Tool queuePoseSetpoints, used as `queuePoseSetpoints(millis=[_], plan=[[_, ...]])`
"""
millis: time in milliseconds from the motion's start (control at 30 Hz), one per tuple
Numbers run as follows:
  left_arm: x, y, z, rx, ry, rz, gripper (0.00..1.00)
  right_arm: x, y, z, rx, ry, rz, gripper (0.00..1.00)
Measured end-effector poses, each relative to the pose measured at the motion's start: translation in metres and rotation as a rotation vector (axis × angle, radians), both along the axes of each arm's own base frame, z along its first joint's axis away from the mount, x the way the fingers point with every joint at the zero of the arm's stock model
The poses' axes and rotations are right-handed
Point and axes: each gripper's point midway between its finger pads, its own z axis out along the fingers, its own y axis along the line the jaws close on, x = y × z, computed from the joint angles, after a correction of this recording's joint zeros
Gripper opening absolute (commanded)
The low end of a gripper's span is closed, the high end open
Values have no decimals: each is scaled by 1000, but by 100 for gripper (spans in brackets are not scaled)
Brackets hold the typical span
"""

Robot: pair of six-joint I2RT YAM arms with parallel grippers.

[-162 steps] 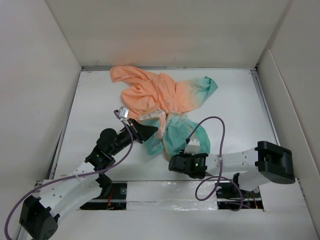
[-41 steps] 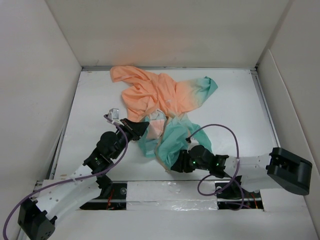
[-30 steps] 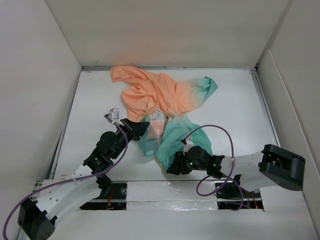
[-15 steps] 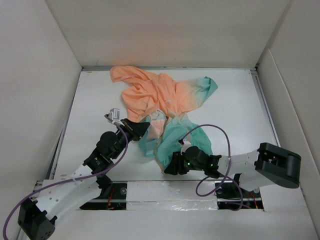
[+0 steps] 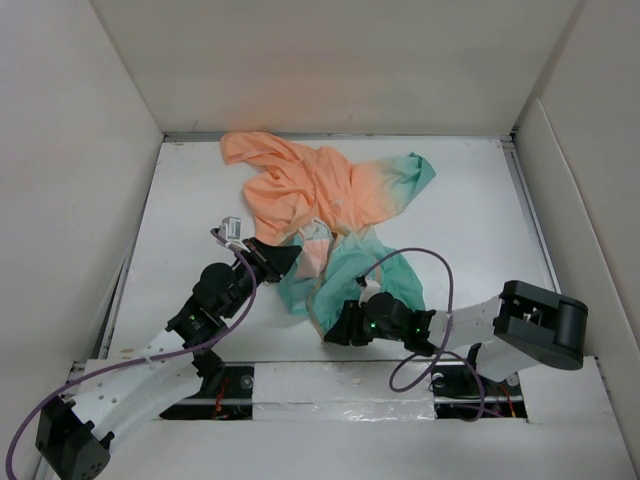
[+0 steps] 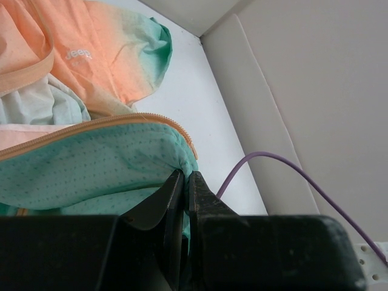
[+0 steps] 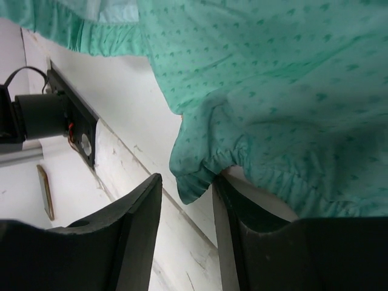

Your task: Zip up the jacket

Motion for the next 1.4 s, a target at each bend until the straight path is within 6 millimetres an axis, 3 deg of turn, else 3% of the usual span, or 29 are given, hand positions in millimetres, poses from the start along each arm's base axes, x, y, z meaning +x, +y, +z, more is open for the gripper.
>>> queuePoseSetpoints(millis=[67, 300, 667, 867, 967, 1067, 1133, 1267, 1300, 1400], plan=[[0, 0, 0, 0, 1, -3, 0, 3, -1, -1, -3, -5, -16, 39], [0, -2, -3, 7, 9, -6, 0, 8, 4, -4, 10, 5, -40, 38], [1, -3, -8, 18, 21, -6, 0, 18, 0, -11, 5, 7, -78, 5], [1, -2, -8, 19, 23, -6, 0, 22, -9, -9, 42, -27, -104, 0], [1, -2, -9, 21, 24, -5, 0, 30, -11, 2, 99, -62, -108, 0], [2, -2, -9, 22, 23, -4, 0, 45, -11, 28, 195, -123, -103, 0], [3, -3, -6, 22, 22, -4, 0, 60, -10, 60, 294, -193, -95, 0], [6, -6, 16, -1, -3, -4, 0, 91, -14, 141, 476, -401, -100, 0], [6, -6, 24, -13, -15, -4, 0, 101, -16, 177, 534, -486, -115, 0], [6, -6, 51, -56, -49, -2, 0, 108, -18, 257, 638, -696, -140, 0]])
